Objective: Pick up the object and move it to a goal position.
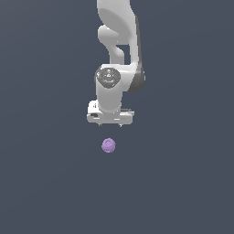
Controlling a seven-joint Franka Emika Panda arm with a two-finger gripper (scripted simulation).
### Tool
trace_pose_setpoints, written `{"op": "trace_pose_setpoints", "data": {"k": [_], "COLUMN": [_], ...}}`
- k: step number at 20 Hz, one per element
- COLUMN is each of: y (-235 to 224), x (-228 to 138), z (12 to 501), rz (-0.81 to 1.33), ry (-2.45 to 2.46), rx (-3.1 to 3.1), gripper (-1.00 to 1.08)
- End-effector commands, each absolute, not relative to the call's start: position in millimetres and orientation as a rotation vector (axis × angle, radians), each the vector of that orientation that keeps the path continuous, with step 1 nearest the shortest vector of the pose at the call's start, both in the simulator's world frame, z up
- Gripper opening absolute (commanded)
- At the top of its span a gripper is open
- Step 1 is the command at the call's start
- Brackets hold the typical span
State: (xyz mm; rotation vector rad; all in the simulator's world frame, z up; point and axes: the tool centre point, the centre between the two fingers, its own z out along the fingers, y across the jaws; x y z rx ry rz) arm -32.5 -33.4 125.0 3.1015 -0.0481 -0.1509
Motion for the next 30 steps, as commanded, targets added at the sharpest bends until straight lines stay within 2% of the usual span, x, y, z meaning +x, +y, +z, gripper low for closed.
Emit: {"op": "trace_pose_setpoints", "data": {"k": [1,10,17,30], "y": [-33.4,-5.5,-7.0,-34.1], "x": [-32.5,-33.8,-29.7,23.0], "z": [125.0,131.3,129.3,98.6], "rz": [-0.151,-0.166,-0.157,-0.034], "ry": [-0.048,0.049,0.025,-0.314], "rx": [3.101,3.108,3.111,3.121], "gripper": [1.0,1.0,1.0,1.0]}}
